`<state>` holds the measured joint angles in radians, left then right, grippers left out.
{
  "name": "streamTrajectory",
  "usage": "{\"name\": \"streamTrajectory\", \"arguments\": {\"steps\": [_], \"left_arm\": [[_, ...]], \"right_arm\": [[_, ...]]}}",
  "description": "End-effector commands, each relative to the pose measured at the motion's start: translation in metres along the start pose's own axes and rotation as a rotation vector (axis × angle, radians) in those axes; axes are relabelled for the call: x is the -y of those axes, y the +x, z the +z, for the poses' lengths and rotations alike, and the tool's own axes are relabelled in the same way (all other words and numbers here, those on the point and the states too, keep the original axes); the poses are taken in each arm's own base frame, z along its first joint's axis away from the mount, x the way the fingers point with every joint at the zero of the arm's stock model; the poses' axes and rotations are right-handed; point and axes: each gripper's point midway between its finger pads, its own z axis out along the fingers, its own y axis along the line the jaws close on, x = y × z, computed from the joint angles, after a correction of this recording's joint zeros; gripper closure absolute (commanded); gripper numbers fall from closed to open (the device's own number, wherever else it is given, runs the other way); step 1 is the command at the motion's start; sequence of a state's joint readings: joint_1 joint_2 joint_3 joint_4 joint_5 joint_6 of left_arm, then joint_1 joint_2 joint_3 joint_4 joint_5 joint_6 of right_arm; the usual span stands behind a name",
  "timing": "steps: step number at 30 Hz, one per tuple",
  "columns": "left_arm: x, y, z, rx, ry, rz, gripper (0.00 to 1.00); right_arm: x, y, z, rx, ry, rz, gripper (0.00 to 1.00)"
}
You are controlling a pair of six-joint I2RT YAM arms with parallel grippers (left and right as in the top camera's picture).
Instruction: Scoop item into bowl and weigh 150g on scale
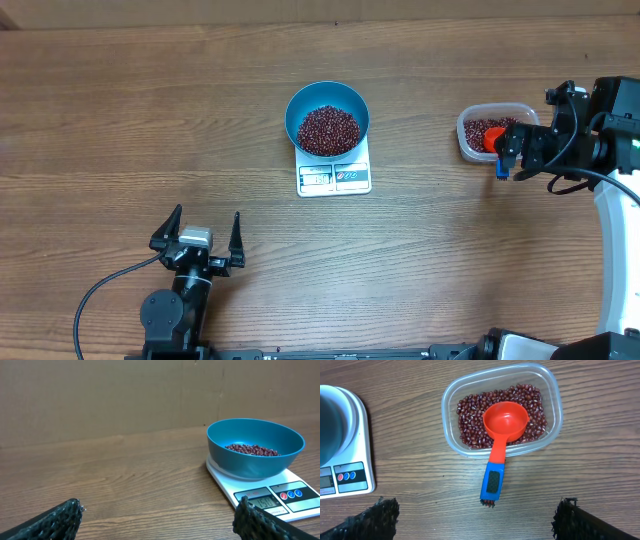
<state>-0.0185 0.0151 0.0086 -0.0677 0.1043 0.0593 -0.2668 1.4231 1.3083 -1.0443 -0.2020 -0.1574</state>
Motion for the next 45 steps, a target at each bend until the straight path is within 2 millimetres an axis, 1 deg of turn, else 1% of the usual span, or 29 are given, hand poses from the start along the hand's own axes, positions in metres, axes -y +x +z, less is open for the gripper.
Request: {"name": "streamTrajectory", "arguments": {"steps": [1, 5, 6, 7, 9, 11, 13, 16, 19, 23, 29, 34, 37, 45], "left_arm": [[-0.003, 0.0, 0.0, 0.003, -0.014, 0.015, 0.01], [-0.003, 0.0, 0.0, 0.003, -0.014, 0.015, 0.01], [-0.003, 0.0, 0.0, 0.003, -0.014, 0.015, 0.0], [-0.003, 0.0, 0.0, 0.003, -0.014, 0.015, 0.01], [-0.003, 0.0, 0.0, 0.003, -0.014, 0.015, 0.0], [-0.003, 0.0, 0.0, 0.003, -0.014, 0.015, 0.01], [-0.003, 0.0, 0.0, 0.003, -0.014, 0.015, 0.0], [-0.003, 0.0, 0.0, 0.003, -0.014, 0.015, 0.0], [-0.003, 0.0, 0.0, 0.003, -0.014, 0.015, 0.0], [-0.003, 0.0, 0.0, 0.003, -0.014, 0.015, 0.0], [-0.003, 0.0, 0.0, 0.003, -0.014, 0.015, 0.0], [-0.003, 0.0, 0.0, 0.003, -0.014, 0.015, 0.0], [-0.003, 0.0, 0.0, 0.003, -0.014, 0.015, 0.0], [-0.003, 0.0, 0.0, 0.003, -0.014, 0.015, 0.0]], "right_arm": [[-0.001, -0.009, -0.012, 0.043, 0.007, -0.01, 0.0], [-0.003, -0.008, -0.02, 0.058, 0.008, -0.013, 0.0], [-0.004, -0.008, -0.023, 0.066, 0.008, -0.014, 0.0], [-0.006, -0.008, -0.031, 0.091, 0.008, -0.02, 0.0], [-0.007, -0.008, -0.037, 0.129, 0.01, -0.028, 0.0], [-0.014, -0.007, -0.04, 0.187, -0.017, -0.044, 0.0], [-0.026, -0.005, -0.043, 0.254, -0.079, -0.068, 0.0], [-0.043, 0.005, -0.046, 0.346, -0.164, -0.108, 0.0], [-0.057, 0.01, -0.049, 0.471, -0.234, -0.157, 0.0], [-0.065, 0.017, -0.05, 0.632, -0.272, -0.164, 0.0], [-0.075, 0.04, -0.042, 0.831, -0.324, -0.18, 0.0], [-0.075, 0.054, -0.041, 0.96, -0.347, -0.164, 0.0], [-0.075, 0.062, -0.038, 0.998, -0.339, -0.175, 0.0], [-0.06, 0.07, -0.036, 1.071, -0.242, -0.13, 0.0]]}}
